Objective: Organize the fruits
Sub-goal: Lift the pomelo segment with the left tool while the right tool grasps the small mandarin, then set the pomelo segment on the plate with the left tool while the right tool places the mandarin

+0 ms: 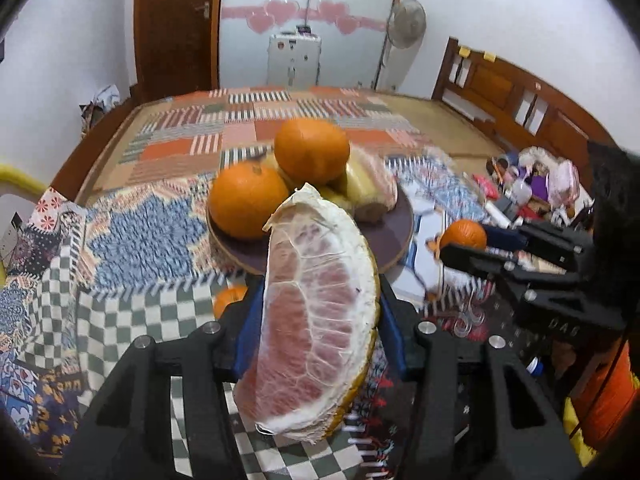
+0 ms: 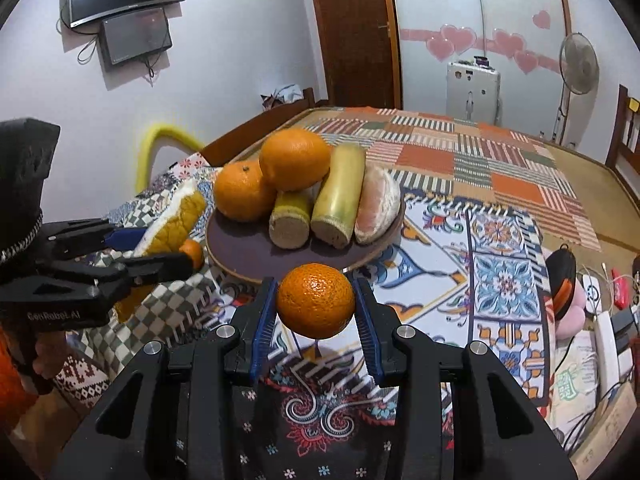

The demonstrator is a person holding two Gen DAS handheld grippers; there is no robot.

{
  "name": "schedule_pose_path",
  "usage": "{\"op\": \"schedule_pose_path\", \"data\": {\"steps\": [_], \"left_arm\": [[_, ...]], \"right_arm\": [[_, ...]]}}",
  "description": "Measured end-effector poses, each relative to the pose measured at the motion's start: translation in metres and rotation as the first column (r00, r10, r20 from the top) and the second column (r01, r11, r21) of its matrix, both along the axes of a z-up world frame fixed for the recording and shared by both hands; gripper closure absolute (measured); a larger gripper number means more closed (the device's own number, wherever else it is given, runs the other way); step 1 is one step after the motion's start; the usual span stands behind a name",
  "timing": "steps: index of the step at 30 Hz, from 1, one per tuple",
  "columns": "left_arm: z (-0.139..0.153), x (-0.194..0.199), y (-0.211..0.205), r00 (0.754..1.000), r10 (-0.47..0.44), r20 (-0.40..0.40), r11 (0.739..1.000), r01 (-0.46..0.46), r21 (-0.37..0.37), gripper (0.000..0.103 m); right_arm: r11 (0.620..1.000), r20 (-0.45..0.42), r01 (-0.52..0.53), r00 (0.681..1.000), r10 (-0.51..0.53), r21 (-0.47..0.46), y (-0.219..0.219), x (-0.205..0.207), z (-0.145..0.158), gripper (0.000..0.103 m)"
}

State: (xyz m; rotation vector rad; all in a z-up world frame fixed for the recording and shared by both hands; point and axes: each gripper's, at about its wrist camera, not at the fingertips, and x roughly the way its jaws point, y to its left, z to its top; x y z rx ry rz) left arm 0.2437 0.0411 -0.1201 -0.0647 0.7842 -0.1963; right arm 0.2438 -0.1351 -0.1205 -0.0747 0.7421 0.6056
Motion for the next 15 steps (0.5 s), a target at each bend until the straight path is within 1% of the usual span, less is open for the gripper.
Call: {"op": "schedule_pose_path", "data": {"steps": [4,7,12,15], "left_arm": [[0.012,0.007,0.004,0.999,0.024,0.045,1.000,-0.023,-0.008,0.051],[0.018,0.018,0.005,0.997,0.042,0.061,0.999,-0.041,-0.022,0.051],[0.027,0.036,0.007,0.993,0.064,0.101,0.998,-0.062,-0.018,0.051],[0.029,0.046,0.007,0.991,0.074,0.109,0.997,-0.072,-0.022,0.051]], "right_arm": [[1.000,0.017,0.000,1.000,0.000,0.011,0.002,0.005,0.006,0.068],[1.000,0.030,-0.001,1.000,0.001,0.012,0.005,0.010,0.008,0.068],[1.000,0.039,-0.006,0.999,0.005,0.012,0.012,0.021,0.008,0.068],[1.000,0.040,-0.010,0.999,0.010,0.004,0.016,0.025,0.006,0.068]]}}
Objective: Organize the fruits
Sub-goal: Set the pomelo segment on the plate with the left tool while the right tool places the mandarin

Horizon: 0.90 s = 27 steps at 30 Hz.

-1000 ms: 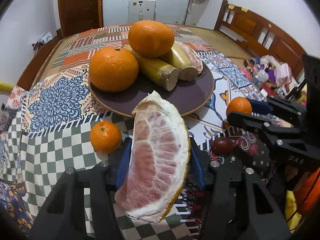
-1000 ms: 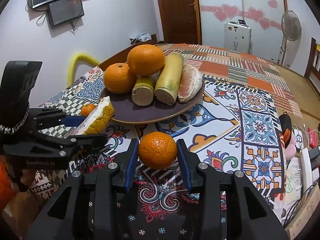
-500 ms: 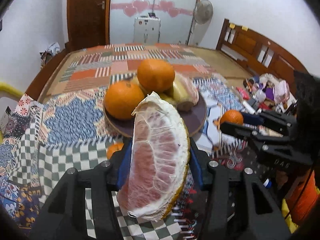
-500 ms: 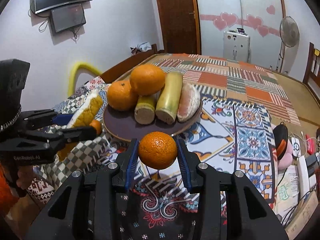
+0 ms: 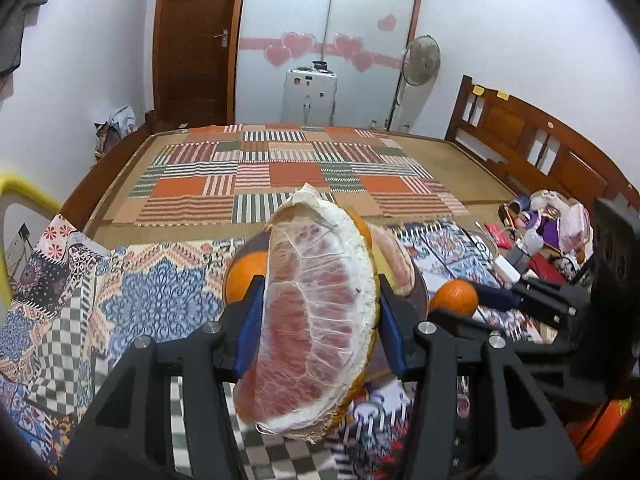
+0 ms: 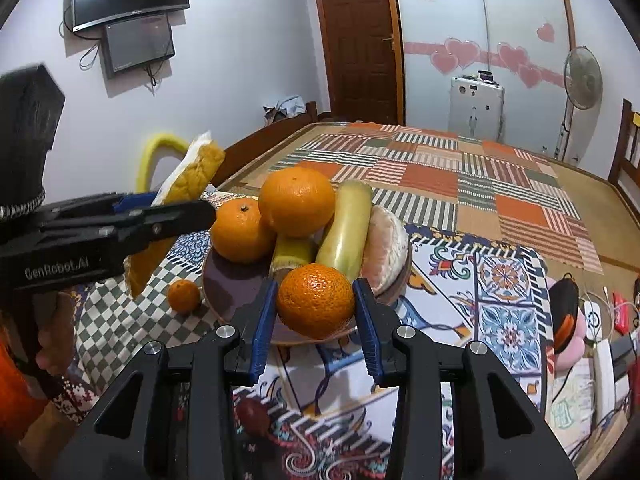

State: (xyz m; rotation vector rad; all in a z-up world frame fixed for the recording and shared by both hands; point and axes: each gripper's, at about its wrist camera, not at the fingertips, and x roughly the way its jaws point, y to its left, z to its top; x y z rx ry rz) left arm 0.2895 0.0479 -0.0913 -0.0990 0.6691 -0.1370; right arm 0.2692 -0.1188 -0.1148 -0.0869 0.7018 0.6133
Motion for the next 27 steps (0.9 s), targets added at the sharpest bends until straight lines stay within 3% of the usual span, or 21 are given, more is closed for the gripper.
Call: {"op": "schedule_pose_path", "data": {"steps": [12,15,27], "left_arm": [[-0.011,0.044,-0.013,0.995,0.091,0.026,0.994,-0.092,0.055,0.051],[-0.018,0.047,-0.013,0.996,0.089,0.016,0.995,-0.090,0.034,0.051],[-0.021,0.038,-0.019,0.999,0.046,0.009,0.997,-0.046,0.067,0.051]], "right_arm": [[0.999,-0.011,-0.025,1.000,0.024,-0.044,0.014,0.015,-0.011,0.068],[0.998,-0.012,-0.031,0.999,0.030,-0.056,0.018,0.016,-0.011,0.068],[0.996,-0.035,-0.042,0.999,0.039,-0.074,0.022,0.017,-0.019,0.068]]}}
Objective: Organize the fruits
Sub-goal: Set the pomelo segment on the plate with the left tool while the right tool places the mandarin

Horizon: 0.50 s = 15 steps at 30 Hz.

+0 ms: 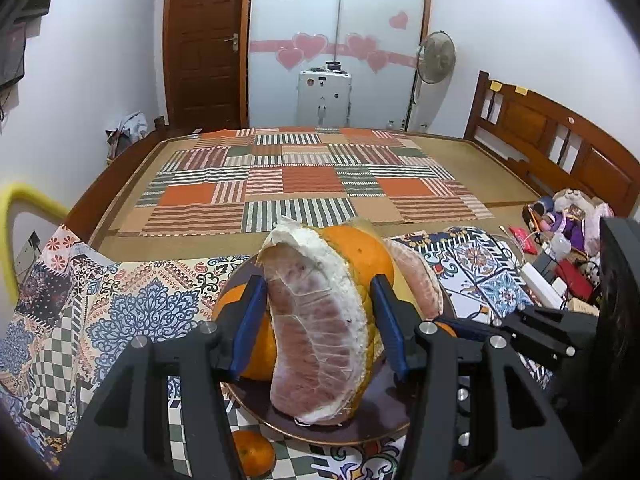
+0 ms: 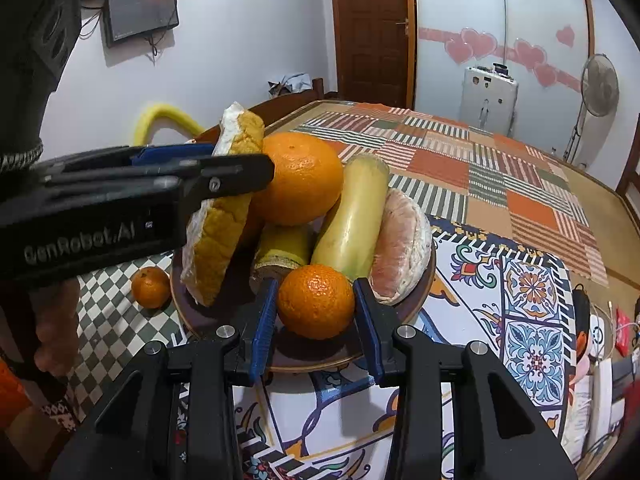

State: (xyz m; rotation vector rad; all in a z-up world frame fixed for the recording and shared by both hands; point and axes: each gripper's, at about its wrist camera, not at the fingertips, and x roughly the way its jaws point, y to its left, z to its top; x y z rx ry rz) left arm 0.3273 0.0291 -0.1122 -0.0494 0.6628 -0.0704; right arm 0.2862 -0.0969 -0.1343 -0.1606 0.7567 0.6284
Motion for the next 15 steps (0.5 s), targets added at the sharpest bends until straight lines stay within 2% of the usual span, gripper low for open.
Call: {"op": "schedule_pose_path", "data": {"steps": [6,10,15], "left_arm": [[-0.001,-0.004,-0.001,1.000,-0.021,-0.016,1.000,0.022,0.008,0.049],[0.002,-0.011,0.002,0.999,-0.029,-0.024,1.000,0.029,0.000,0.048],[0.012,-0.027,0.008,1.000,-0.018,-0.010,1.000,0.018,0.001,0.048]], "right_arm": [[1.000,-0.004,-0.003,1.000,0.003,-0.004,0.001,-0.001,0.001,0.065],[1.000,0.026,0.007,1.000,-0.007,-0.018,0.002,-0.005,0.005,0.062],[1.000,0.032,0.020,0.999,-0.020,-0.005,-0.006,-0.013,0.015,0.062]]}}
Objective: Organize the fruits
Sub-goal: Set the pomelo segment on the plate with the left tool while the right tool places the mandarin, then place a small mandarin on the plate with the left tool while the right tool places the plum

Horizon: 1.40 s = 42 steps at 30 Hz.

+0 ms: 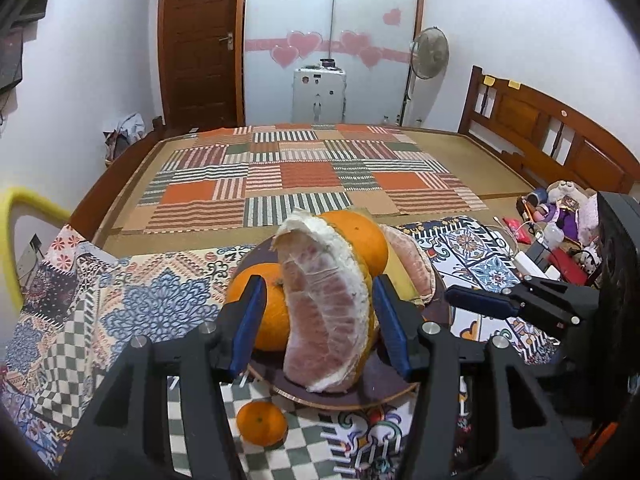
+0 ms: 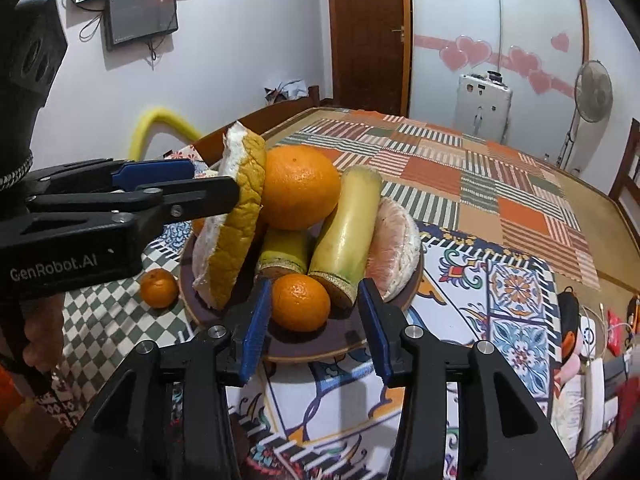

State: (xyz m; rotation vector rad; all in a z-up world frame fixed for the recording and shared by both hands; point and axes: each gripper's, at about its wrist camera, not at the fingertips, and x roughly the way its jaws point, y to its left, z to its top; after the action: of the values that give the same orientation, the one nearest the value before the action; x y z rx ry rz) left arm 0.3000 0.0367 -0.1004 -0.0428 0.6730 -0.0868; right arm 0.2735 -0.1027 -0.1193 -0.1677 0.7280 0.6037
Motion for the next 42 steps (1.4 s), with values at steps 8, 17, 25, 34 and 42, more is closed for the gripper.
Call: {"op": "schedule_pose_path", "data": {"steps": [8,17,25,34,42], "left_arm": [[0.018,-0.045,0.016,1.000,0.008,0.017,1.000,-0.008,0.001,0.043],[-0.001,-0.086,0.038,0.998,0.027,-0.058,1.000,-0.027,-0.002,0.041],[-0.037,-0.102,0.049,0.990,0.020,-0.142,1.000,-0.020,0.004,0.041],[-0.056,-0.096,0.046,0.983,-0.004,-0.186,1.000,0.004,-0.001,0.045],[-0.063,-0.074,0.036,0.981,-0.028,-0.194,0.999,0.031,0.013,0.055]], "right_arm": [[0.999,0.041,0.028,0.999,-0.028,0.018,-0.013,-0.029,0.023,0.052],[1.000,0.024,0.009,1.000,-0.009,-0.009,-0.010,-0.058,0.010,0.052],[0.999,-0.043,-0.015,0.999,0.013,-0.042,-0.004,-0.067,-0.023,0.052],[0.999,-0.081,-0.018,0.997,0.015,-0.035,-0.003,-0.060,-0.037,0.074],[0.999,-0.079,-0.040,0.996,0.039,-0.018,-0.001,-0.063,-0.036,0.086]]}}
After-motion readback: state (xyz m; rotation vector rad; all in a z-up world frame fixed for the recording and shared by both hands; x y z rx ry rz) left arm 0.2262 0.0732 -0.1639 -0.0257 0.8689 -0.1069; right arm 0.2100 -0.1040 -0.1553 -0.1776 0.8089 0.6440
